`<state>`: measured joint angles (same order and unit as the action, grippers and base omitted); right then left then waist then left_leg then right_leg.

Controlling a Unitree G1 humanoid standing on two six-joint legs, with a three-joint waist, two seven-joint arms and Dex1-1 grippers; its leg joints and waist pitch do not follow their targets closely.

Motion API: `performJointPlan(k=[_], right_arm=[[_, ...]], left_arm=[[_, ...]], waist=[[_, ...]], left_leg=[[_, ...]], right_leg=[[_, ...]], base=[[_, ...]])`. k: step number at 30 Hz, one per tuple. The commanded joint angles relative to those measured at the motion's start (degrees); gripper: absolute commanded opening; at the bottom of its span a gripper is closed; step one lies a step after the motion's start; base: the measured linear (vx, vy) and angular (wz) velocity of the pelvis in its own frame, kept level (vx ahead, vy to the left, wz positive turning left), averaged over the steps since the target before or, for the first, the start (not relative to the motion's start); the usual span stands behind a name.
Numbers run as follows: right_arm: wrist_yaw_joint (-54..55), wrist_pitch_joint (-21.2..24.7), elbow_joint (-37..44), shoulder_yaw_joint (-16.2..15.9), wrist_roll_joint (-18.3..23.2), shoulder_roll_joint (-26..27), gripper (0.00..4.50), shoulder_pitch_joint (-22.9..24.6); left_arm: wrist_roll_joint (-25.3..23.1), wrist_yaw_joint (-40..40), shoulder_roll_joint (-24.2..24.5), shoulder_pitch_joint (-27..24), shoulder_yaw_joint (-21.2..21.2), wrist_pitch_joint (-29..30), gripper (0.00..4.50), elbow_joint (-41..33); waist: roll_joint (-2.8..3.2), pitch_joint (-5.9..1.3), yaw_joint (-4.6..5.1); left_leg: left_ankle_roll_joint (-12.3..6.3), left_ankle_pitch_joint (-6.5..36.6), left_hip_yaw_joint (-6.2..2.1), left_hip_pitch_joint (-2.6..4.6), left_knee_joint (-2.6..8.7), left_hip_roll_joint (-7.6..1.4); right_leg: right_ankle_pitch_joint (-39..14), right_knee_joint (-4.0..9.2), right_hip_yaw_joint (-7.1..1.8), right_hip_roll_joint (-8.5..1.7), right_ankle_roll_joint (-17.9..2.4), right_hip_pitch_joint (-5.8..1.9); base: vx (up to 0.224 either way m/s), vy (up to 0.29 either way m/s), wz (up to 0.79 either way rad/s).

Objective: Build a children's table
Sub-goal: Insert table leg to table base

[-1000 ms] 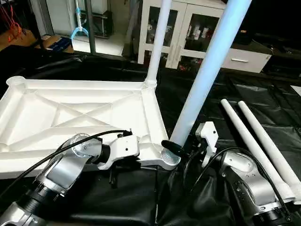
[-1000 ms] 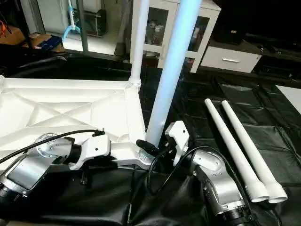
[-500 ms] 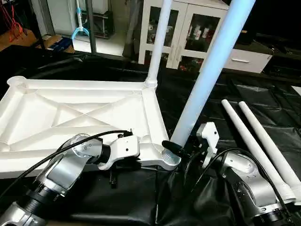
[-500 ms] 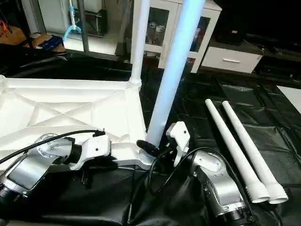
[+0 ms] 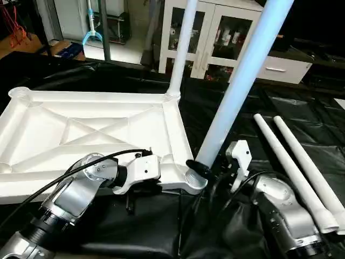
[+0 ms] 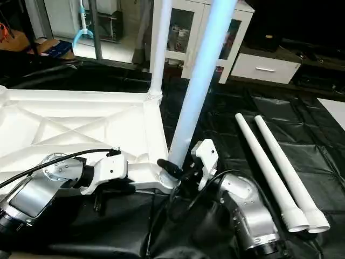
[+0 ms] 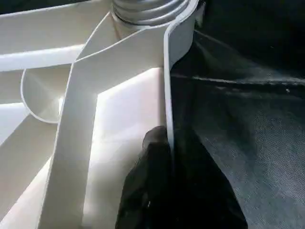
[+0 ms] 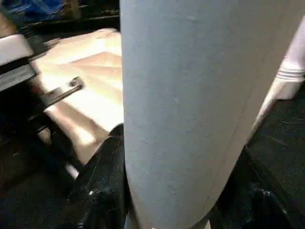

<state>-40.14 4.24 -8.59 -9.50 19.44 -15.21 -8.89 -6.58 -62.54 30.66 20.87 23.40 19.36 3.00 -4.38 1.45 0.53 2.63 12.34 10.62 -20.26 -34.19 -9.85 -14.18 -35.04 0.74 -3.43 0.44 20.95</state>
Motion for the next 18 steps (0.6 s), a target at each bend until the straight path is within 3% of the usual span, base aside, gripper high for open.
performJointPlan(k=[1, 4, 6, 7, 8, 9, 11, 13, 15, 17, 18], right_arm=[[10.2, 2.9, -9.7, 4.9, -5.3, -1.0, 1.86, 1.2], [18.6, 2.6, -12.4, 7.4, -7.4, 0.4, 1.86, -0.5], [20.4, 2.4, -13.1, 7.9, -7.9, 0.7, 1.86, -1.0], [23.4, 2.3, -14.2, 9.0, -8.1, 1.3, 1.86, -1.9], [25.1, 2.3, -15.0, 9.6, -8.3, 1.7, 1.86, -2.4], [28.1, 2.4, -16.6, 10.3, -8.7, 2.2, 1.86, -3.5], [30.1, 2.4, -17.7, 10.7, -9.1, 2.6, 1.86, -4.3], [44.9, 1.5, -24.3, 12.6, -12.2, 4.1, 1.86, -8.4], [49.4, 1.0, -26.1, 13.5, -12.7, 4.7, 1.86, -9.5], [52.4, 0.6, -27.1, 14.0, -13.0, 5.2, 1.86, -10.3], [54.9, 0.2, -28.0, 14.3, -13.4, 5.6, 1.86, -11.0]], left_arm=[[1.4, 1.5, -1.8, 0.2, -0.6, 1.4, 0.00, -0.9], [1.4, 3.9, -4.0, 1.3, -1.2, 4.3, 0.00, -1.5], [1.5, 4.5, -4.7, 1.6, -1.4, 5.3, 0.00, -1.7], [1.5, 5.8, -6.0, 2.4, -1.9, 7.0, 0.00, -1.8], [1.5, 6.4, -6.7, 2.9, -2.1, 7.9, 0.00, -1.9], [1.3, 7.9, -8.1, 3.8, -2.4, 9.8, 0.00, -1.9], [1.2, 9.0, -9.0, 4.4, -2.6, 11.0, 0.00, -1.9], [-1.3, 16.0, -14.8, 7.3, -3.1, 17.5, 0.00, -1.5], [-2.2, 19.1, -17.3, 8.1, -3.7, 20.3, 0.00, -1.6], [-2.8, 21.0, -18.9, 8.6, -4.0, 21.8, 0.00, -1.6], [-3.2, 22.9, -20.4, 9.1, -4.3, 22.8, 0.00, -1.5]], waist=[[1.07, -0.74, 0.47], [1.02, -0.86, 0.98], [1.13, -1.13, 0.95], [1.04, -1.52, 0.94], [1.04, -1.52, 0.94], [0.99, -1.94, 0.95], [1.00, -2.16, 0.73], [1.05, -2.22, 0.89], [0.87, -2.14, 0.63], [0.62, -1.98, -0.14], [0.80, -1.52, -1.22]], left_leg=[[4.25, 24.6, -2.40, 0.60, 6.18, -3.90], [4.58, 23.8, -2.31, 0.59, 6.13, -3.89], [4.49, 21.9, -2.27, 0.40, 5.97, -3.79], [3.77, 16.8, -2.02, 0.04, 5.81, -3.83], [3.77, 16.8, -2.02, 0.04, 5.81, -3.83], [2.75, 11.3, -1.62, 0.11, 5.19, -3.72], [1.73, 6.4, -1.39, -0.18, 4.70, -3.46], [1.72, 1.9, -1.09, 0.16, 4.37, -3.42], [2.06, 3.2, -1.07, 0.21, 4.45, -3.40], [1.85, 4.9, -0.50, 0.80, 4.16, -3.42], [1.72, 7.9, 0.01, 1.56, 4.17, -3.39]], right_leg=[[-19.7, 5.47, -2.47, -4.37, -8.6, 1.05], [-18.7, 5.48, -2.52, -4.31, -8.6, 1.11], [-16.0, 5.28, -2.53, -4.28, -8.9, 0.76], [-7.9, 4.53, -2.39, -4.02, -9.6, 0.17], [-7.9, 4.53, -2.39, -4.02, -9.6, 0.17], [-0.2, 3.81, -2.35, -3.91, -11.0, -0.07], [6.8, 3.23, -2.25, -3.79, -12.1, -0.65], [12.7, 2.81, -2.15, -3.61, -13.1, -0.62], [10.9, 2.98, -2.12, -3.69, -13.0, -0.88], [9.1, 3.34, -2.34, -3.63, -12.7, -0.53], [5.0, 3.94, -2.39, -3.33, -11.8, 0.23]], base=[[0.000, 0.000, 0.00], [0.000, 0.000, 0.00], [0.000, 0.000, 0.00], [0.000, 0.000, 0.00], [0.000, 0.000, 0.00], [0.000, 0.000, 0.00], [0.000, 0.000, 0.00], [0.000, 0.000, 0.00], [0.000, 0.000, 0.00], [0.000, 0.000, 0.00], [0.000, 0.000, 0.00]])
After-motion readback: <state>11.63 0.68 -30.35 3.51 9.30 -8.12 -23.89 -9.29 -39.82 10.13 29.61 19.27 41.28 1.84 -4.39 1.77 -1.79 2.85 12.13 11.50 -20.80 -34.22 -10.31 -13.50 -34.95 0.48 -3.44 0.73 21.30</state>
